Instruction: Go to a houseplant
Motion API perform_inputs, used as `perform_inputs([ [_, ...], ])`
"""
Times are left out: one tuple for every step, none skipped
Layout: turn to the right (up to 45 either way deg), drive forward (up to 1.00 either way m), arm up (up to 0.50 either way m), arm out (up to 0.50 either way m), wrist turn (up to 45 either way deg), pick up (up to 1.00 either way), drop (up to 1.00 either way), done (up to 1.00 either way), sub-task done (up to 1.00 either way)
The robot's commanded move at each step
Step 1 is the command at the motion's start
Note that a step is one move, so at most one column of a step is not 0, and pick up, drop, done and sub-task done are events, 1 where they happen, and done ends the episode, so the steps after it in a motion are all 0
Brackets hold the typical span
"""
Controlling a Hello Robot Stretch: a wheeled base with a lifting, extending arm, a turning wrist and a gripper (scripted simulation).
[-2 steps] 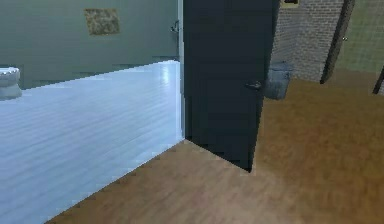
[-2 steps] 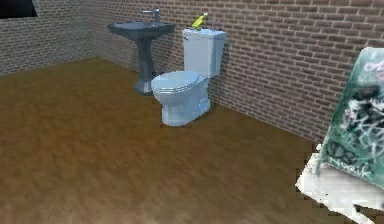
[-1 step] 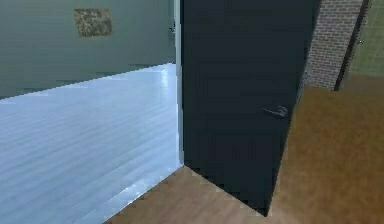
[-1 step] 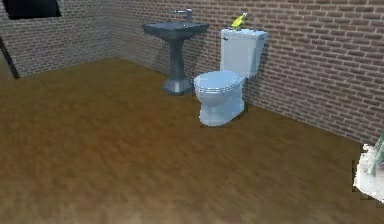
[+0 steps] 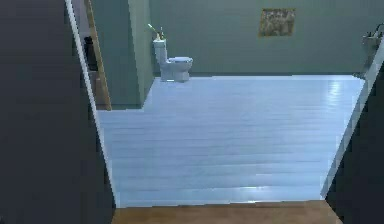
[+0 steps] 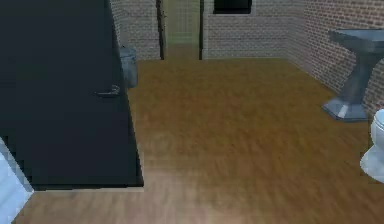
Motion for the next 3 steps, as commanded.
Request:
perform_inputs([
  [0.0, 1.00, 0.00, 0.00, 0.0, 0.00, 0.00, 0.00, 0.00],
  [-6.0, 0.00, 0.00, 0.00, 0.0, 0.00, 0.00, 0.00, 0.00],
  [0.0, 0.35, 0.00, 0.00, 0.0, 0.00, 0.00, 0.00, 0.00],
])
